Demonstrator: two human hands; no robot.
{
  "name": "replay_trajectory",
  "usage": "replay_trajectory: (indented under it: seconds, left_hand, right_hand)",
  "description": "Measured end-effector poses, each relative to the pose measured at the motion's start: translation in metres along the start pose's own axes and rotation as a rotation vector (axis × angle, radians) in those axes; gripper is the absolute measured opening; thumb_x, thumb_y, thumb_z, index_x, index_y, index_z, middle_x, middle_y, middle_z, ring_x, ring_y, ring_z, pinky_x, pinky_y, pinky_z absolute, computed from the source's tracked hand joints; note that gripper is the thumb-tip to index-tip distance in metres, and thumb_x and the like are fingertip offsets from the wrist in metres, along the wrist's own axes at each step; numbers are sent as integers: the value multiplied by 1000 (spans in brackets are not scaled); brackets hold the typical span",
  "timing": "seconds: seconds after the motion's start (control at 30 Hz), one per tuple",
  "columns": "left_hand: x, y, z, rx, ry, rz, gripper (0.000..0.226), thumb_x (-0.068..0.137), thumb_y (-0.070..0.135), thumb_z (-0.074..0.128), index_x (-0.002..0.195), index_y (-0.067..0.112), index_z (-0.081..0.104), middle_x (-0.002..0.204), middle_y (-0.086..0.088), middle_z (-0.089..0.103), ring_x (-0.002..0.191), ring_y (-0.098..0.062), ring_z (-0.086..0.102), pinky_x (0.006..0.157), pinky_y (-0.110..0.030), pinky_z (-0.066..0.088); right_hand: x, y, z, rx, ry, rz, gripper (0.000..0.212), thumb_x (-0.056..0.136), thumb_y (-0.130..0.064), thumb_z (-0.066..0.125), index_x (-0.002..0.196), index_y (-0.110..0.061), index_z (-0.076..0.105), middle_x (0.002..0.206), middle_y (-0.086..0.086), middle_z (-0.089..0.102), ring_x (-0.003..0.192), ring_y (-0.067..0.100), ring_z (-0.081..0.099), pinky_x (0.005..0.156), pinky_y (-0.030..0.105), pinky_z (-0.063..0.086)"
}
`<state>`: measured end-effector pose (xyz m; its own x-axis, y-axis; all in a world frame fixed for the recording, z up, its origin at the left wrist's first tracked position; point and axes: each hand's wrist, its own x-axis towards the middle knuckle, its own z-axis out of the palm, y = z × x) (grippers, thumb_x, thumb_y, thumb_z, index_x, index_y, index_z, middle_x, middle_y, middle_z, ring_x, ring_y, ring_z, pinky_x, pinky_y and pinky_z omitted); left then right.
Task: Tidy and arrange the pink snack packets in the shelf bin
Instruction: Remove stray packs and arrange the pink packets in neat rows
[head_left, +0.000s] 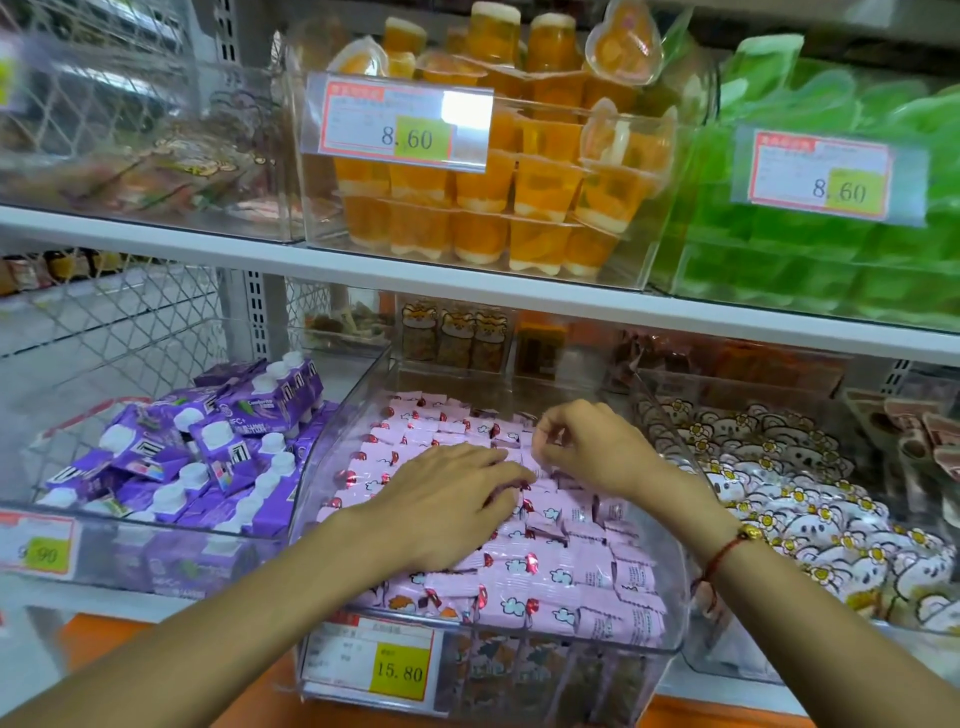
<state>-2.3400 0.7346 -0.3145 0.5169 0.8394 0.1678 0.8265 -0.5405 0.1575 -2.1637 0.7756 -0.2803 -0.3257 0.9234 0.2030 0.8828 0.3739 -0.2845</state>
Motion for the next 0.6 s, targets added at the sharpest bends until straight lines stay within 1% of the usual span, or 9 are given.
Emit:
replay_trajectory:
  seconds: [0.1, 0.17, 0.27, 0.37, 0.4, 0.47, 0.5, 0.53, 0.6]
  left_hand:
    - [3, 1, -3, 8, -21, 0, 40, 103, 37, 25, 139, 36, 42, 144, 10, 43, 131, -15, 36, 105, -30, 27]
    - [3, 1, -3, 9, -27, -5, 41, 103, 37, 25, 139, 35, 43, 146, 10, 43, 132, -15, 37, 107, -32, 28]
    - [2, 0, -1, 11, -23, -6, 41, 102, 38, 25, 140, 36, 41, 148, 10, 40, 133, -16, 35, 108, -34, 28]
    - [1, 1, -2, -20, -4, 4, 41, 102, 39, 26, 139, 35, 43, 145, 8, 43, 131, -16, 37, 105, -33, 31]
    - [0, 2, -2, -44, 29, 7, 40, 102, 39, 26, 137, 34, 46, 141, 8, 47, 127, -15, 41, 100, -31, 35]
    - [-3, 5, -6, -137, 177, -31, 37, 101, 43, 28, 122, 31, 56, 113, 11, 61, 104, -12, 55, 75, -25, 43]
    - [-5, 7, -9, -208, 266, -76, 37, 99, 48, 28, 115, 31, 56, 97, 16, 61, 88, -8, 59, 60, -20, 39]
    - [-7, 9, -13, -297, 327, -118, 39, 96, 55, 28, 115, 31, 53, 90, 20, 59, 78, -1, 58, 52, -16, 35]
    - [-11, 14, -20, -533, 333, -144, 58, 83, 70, 30, 128, 35, 38, 104, 27, 52, 83, 11, 55, 55, -12, 39]
  right_hand:
    - [-1, -2, -2, 116, 98, -11, 13, 89, -17, 57, 79, -24, 60, 80, -8, 65, 82, 17, 63, 81, 41, 52]
    - [-2, -5, -6, 278, 265, -7, 7, 93, -19, 55, 89, -18, 60, 83, -2, 67, 80, 18, 65, 79, 42, 53]
    - [-12, -9, -14, 466, 545, 25, 8, 95, -24, 52, 93, -17, 56, 86, -4, 63, 78, 12, 60, 70, 25, 50]
    - [-26, -10, -19, 678, 706, 110, 10, 97, -20, 51, 87, -23, 50, 80, -7, 61, 64, 2, 55, 53, 8, 42]
    - [-30, -10, -21, 786, 733, 158, 7, 97, -19, 50, 90, -19, 50, 79, -5, 61, 59, 0, 56, 49, 7, 41]
    - [-37, -9, -27, 998, 738, 264, 7, 97, -19, 49, 99, -12, 49, 80, 0, 62, 51, -4, 57, 45, 7, 41]
    - [-39, -9, -30, 1078, 704, 310, 9, 98, -18, 48, 102, -10, 49, 82, 3, 62, 50, -3, 56, 44, 7, 41]
    - [-40, -8, -32, 1136, 651, 342, 11, 98, -16, 47, 105, -7, 50, 84, 5, 63, 51, -1, 55, 45, 8, 42]
    - [-42, -10, -32, 1210, 512, 369, 18, 99, -10, 45, 112, 0, 51, 86, 9, 64, 59, 5, 58, 52, 10, 48]
